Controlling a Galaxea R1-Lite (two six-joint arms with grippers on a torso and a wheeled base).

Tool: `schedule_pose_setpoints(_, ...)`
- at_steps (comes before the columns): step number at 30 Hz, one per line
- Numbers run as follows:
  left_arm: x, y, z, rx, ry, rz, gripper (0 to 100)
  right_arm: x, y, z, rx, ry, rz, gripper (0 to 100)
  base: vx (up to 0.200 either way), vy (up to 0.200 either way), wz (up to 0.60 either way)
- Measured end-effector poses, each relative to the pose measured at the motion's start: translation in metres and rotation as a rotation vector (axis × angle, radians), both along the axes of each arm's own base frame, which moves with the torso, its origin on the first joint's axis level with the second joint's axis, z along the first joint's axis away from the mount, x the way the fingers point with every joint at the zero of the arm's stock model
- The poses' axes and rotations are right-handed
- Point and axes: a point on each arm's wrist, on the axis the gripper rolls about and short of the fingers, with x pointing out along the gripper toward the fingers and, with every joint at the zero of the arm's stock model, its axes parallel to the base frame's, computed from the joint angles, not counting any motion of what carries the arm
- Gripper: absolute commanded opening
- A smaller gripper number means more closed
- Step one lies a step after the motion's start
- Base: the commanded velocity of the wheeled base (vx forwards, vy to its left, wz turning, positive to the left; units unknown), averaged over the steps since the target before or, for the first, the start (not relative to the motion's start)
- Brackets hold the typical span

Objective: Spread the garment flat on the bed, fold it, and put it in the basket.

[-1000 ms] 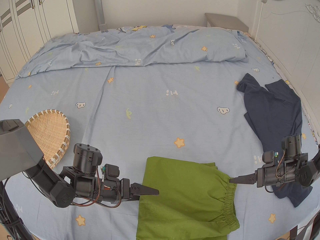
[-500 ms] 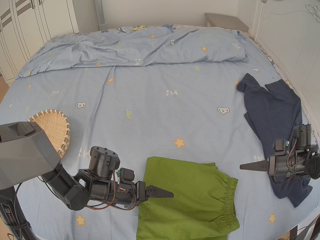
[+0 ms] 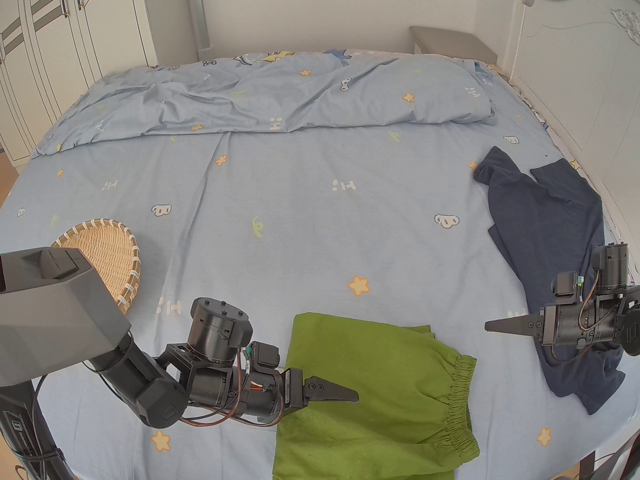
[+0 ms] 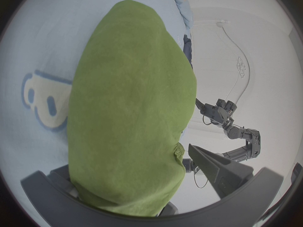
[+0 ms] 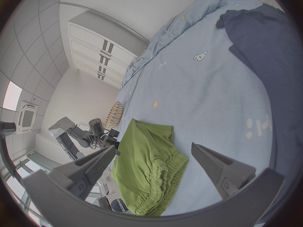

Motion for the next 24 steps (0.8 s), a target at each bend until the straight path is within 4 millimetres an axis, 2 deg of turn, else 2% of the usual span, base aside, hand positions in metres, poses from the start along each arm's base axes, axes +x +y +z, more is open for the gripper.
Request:
schedule_pose_setpoints(8, 0.003, -0.003, 0.002, -0.006, -0.016, 0.013, 0, -0.002, 0.001, 0.004, 0.011, 0.025, 0.000, 100, 0.000, 0.000, 0.00)
schedule_pose_setpoints(13, 0.004, -0.001, 0.006, -0.006, -0.014, 0.023, 0, 0.000, 0.002, 0.015, 0.026, 0.074, -0.010, 100, 0.000, 0.000, 0.00)
schedule_pose_setpoints(19, 0.004, 0.010, 0.026, 0.009, 0.014, 0.048, 0, 0.006, 0.001, 0.037, 0.030, 0.099, -0.017, 100, 0.000, 0.000, 0.00)
schedule_pose_setpoints(24, 0.013, 0.024, 0.049, 0.078, 0.080, 0.073, 0, 0.011, 0.001, 0.050, 0.030, 0.096, -0.021, 100, 0.000, 0.000, 0.00)
